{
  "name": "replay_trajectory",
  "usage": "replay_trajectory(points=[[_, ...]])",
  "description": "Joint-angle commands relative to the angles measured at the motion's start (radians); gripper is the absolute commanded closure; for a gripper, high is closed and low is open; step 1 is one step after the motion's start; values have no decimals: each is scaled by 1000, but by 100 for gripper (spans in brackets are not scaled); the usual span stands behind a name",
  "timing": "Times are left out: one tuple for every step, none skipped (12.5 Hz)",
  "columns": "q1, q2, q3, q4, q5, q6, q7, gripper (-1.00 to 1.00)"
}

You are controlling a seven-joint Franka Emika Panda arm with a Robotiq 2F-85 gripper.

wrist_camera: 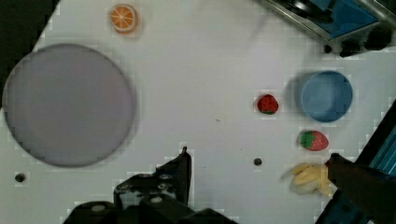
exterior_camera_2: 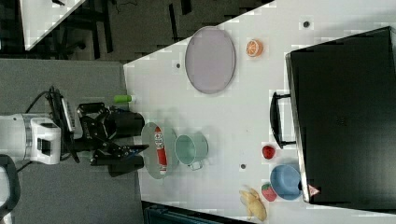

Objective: Pick Ketchup from the table and place it in strainer.

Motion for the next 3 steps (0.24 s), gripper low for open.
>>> replay_trajectory(points=[[39,4,29,21,10,7,-49,-100],[39,6,26,20,10,6,-48,-100],[39,9,24,19,10,6,-48,-100]])
